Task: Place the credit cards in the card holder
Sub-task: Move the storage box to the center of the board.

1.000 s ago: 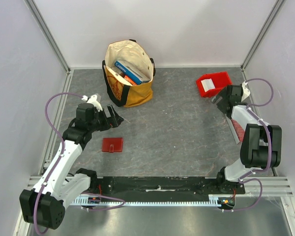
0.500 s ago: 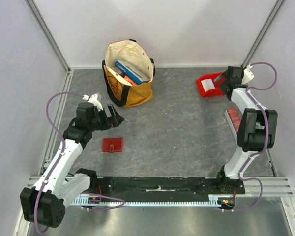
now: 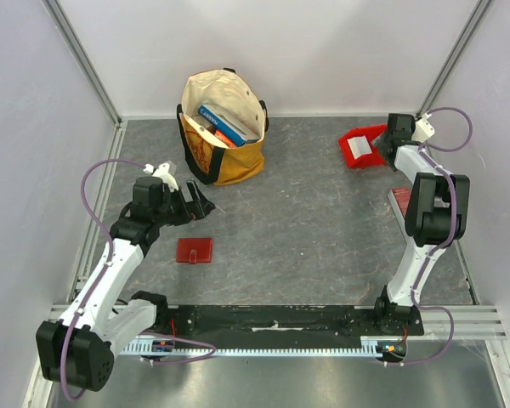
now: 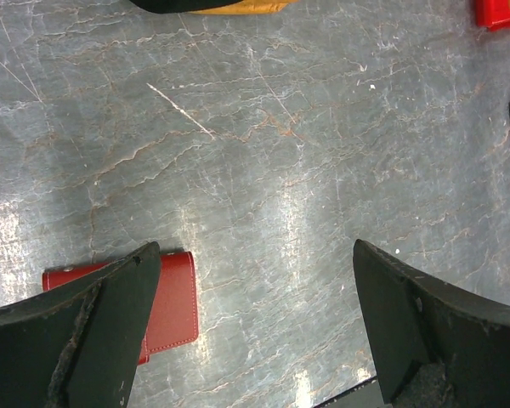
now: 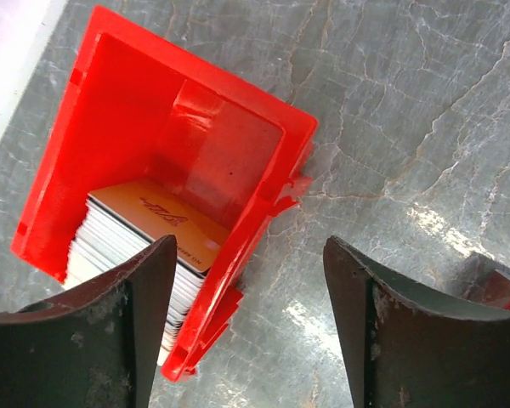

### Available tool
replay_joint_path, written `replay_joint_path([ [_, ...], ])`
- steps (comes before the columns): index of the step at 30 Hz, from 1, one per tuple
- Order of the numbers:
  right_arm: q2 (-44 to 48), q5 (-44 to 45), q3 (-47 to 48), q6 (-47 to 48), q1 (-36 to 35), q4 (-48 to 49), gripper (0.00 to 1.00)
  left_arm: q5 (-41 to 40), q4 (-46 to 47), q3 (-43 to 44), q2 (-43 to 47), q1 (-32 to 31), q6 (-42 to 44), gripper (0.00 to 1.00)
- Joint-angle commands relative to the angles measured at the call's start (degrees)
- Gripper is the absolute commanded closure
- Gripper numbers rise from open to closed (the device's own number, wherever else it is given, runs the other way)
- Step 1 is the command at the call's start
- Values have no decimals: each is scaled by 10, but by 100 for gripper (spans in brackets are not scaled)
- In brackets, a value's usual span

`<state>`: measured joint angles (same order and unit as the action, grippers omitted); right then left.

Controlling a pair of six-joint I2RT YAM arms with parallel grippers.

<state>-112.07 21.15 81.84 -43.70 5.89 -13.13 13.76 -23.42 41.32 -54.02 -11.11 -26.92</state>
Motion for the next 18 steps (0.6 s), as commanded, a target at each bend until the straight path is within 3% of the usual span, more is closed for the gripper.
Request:
replay_joint_path([
  [1, -14, 21, 30, 6, 5, 2, 24, 18, 21, 18, -5, 5, 13, 1],
  [8, -25, -1, 29, 20, 7, 4, 39, 22, 22, 18, -8, 6, 12, 1],
  [18, -25, -32, 19, 34, 5, 6, 49, 30, 23, 18, -10, 7, 11, 1],
])
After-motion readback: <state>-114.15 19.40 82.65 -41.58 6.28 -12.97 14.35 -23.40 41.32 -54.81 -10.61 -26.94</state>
